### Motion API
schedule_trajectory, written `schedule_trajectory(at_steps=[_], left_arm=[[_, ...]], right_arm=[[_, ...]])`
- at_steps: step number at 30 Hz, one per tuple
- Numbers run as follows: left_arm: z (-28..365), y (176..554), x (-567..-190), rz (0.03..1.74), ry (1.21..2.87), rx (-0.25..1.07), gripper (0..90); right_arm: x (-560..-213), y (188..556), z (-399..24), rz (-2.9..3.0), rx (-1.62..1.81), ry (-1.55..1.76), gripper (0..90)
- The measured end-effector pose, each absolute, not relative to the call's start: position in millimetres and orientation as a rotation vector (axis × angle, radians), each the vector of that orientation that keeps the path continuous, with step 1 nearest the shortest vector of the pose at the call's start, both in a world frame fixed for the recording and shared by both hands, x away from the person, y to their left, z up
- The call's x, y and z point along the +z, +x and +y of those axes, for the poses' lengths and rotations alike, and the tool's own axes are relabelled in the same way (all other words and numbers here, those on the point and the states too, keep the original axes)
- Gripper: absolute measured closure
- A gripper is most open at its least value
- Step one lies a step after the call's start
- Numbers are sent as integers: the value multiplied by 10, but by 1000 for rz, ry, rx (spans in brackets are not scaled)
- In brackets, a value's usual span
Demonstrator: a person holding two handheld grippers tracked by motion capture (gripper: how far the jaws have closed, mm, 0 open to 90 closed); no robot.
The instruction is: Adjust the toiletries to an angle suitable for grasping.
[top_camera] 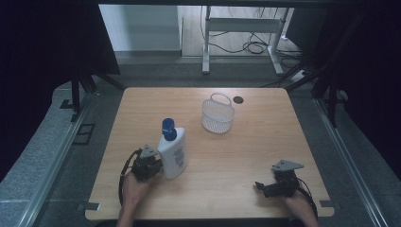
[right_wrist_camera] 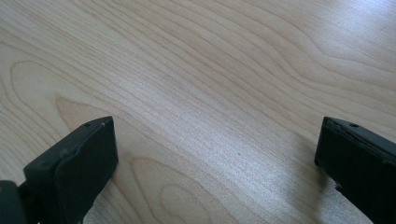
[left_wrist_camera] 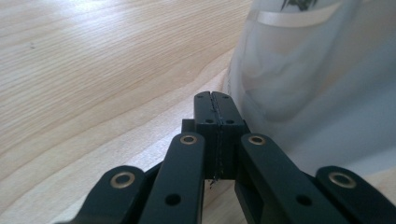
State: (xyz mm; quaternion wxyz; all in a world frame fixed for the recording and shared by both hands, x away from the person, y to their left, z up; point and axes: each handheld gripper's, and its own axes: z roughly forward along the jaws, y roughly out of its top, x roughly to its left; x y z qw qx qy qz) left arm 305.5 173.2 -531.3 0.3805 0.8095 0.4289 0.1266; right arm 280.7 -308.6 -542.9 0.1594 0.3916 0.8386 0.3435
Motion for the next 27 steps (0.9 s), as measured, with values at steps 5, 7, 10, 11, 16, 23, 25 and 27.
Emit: schedule_trajectory(at_steps=[5,7,10,11,16,23,25,27], left_arm=[[1661,3047,-5330,1077,2086,308,892],[1637,3043,-5333,1072,2091,305,892],[1610,3035,-5334,1064,2100,300,892],[1598,3031,-5337,1062,2100,298,892],[1558,3021,-5339,1052,2116,299,891],[1506,2999,-5344,1044,2126,295,891],[1490,2987,-5345,1041,2130,296,892],[1469,2973,-5343,1038,2135,295,891]], right_arm=[[-5429,2807,-3086,2397,982,1120,0],[-5429,2807,-3085,2397,982,1120,0],[-5429,2807,-3085,2397,982,1119,0],[-5429,2808,-3085,2397,982,1119,0],[-5429,2808,-3085,2397,982,1119,0],[-5429,2808,-3085,2397,982,1119,0],[-5429,2808,-3085,2397,982,1119,0],[-5429,2807,-3085,2397,982,1120,0]])
